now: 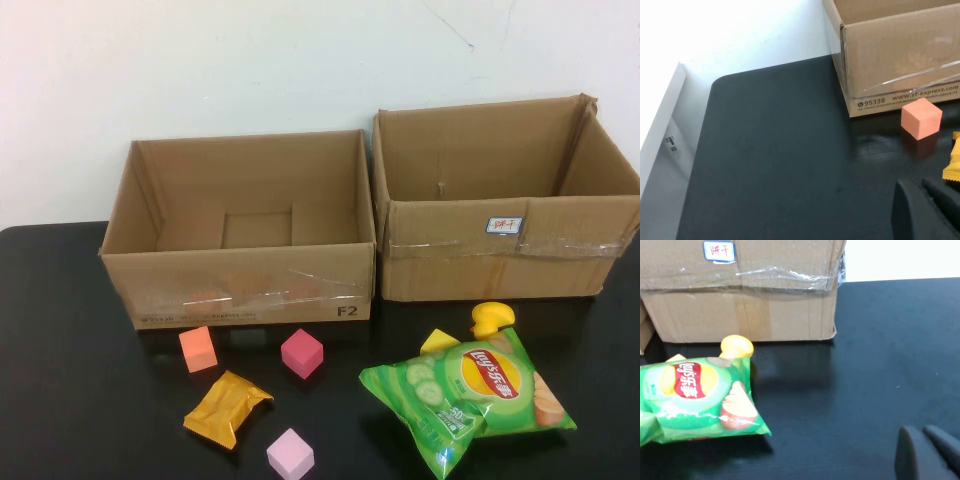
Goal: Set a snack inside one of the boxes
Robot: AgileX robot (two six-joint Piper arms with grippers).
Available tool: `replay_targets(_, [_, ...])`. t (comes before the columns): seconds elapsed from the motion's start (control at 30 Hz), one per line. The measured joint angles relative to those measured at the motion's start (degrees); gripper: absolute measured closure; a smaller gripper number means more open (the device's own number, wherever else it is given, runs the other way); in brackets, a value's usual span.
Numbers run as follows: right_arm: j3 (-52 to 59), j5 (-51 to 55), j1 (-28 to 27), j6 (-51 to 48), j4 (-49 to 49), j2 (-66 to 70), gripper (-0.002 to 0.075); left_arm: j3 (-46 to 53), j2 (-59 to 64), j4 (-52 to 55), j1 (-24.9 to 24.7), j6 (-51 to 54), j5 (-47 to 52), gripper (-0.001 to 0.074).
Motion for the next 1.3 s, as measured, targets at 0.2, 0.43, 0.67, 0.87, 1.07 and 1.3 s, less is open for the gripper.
replay_targets(0.2, [0.00,0.00,0.00,0.00,0.00,0.00,0.0726,0.00,0.00,0.00,0.00,0.00,0.00,0.0736])
replay_targets(0.43, [0.00,0.00,-0.11,0.00,0.00,0.00,0.0726,0.00,0.00,0.00,0.00,0.00,0.00,0.0736])
replay_targets(0.67, [0.00,0.00,-0.59,0.00,0.00,0.00,0.0726,0.00,0.00,0.00,0.00,0.00,0.00,0.0736])
replay_targets(0.87, [0.00,0.00,-0.59,0.00,0.00,0.00,0.0726,0.00,0.00,0.00,0.00,0.00,0.00,0.0736])
replay_targets(1.07, [0.00,0.00,0.49,0.00,0.00,0.00,0.0726,0.00,0.00,0.00,0.00,0.00,0.00,0.0736])
replay_targets(1.3, [0.00,0.00,0.55,0.00,0.00,0.00,0.0726,0.00,0.00,0.00,0.00,0.00,0.00,0.0736])
